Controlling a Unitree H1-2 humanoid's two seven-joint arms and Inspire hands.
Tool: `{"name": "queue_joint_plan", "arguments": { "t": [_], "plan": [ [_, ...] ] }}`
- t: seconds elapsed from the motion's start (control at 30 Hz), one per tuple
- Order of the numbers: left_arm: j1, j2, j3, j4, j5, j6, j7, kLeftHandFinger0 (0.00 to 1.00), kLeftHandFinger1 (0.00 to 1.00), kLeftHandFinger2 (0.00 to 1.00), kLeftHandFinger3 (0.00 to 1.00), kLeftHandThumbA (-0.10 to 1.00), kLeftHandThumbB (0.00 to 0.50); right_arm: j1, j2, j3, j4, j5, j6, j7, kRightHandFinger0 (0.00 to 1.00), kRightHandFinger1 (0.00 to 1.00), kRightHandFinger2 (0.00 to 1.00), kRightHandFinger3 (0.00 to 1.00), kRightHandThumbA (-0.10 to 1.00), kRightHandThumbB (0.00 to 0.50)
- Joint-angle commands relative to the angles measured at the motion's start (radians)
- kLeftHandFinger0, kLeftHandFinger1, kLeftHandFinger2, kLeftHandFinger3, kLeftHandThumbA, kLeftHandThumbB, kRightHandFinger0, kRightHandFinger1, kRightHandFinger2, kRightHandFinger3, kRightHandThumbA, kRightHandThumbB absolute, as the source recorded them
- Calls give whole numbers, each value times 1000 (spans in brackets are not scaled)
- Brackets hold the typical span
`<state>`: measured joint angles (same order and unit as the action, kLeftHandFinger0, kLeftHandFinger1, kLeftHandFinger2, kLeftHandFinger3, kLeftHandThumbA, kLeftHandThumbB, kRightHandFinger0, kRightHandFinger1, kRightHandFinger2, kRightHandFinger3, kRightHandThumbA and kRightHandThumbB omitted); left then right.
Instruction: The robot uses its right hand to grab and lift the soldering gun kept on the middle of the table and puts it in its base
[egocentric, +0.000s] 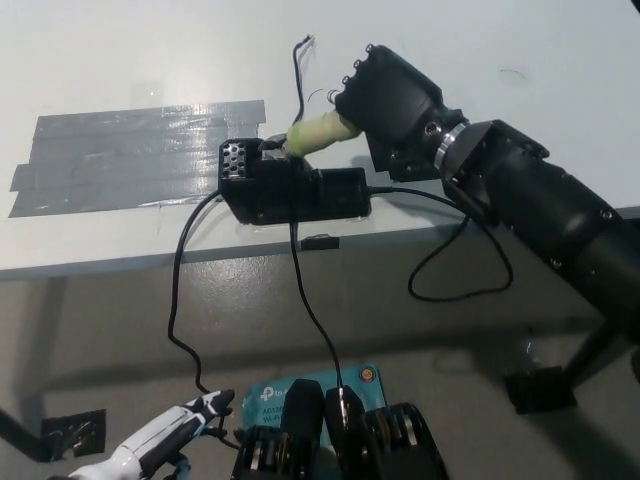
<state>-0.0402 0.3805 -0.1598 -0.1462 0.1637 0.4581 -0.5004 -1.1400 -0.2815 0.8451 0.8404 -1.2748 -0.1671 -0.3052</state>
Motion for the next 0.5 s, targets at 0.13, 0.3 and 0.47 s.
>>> {"name": "queue_joint_plan", "arguments": {
  "t": [0.13,0.3,0.47],
  "plan": [
    [-18,-9,33,-28,51,12,-55,1000,877,991,1000,1000,500,-56,23,-4,-4,0,16,-31,0,0,49,207,-100,38],
    [-15,-27,47,-25,69,12,-62,1000,891,1000,1000,1000,500,-90,41,1,4,-10,22,-57,0,0,92,204,-88,93],
    [-6,-32,60,-22,76,12,-73,1000,886,1000,1000,1000,500,-90,59,-22,-21,23,37,8,0,0,130,635,-8,184]
  ]
}}
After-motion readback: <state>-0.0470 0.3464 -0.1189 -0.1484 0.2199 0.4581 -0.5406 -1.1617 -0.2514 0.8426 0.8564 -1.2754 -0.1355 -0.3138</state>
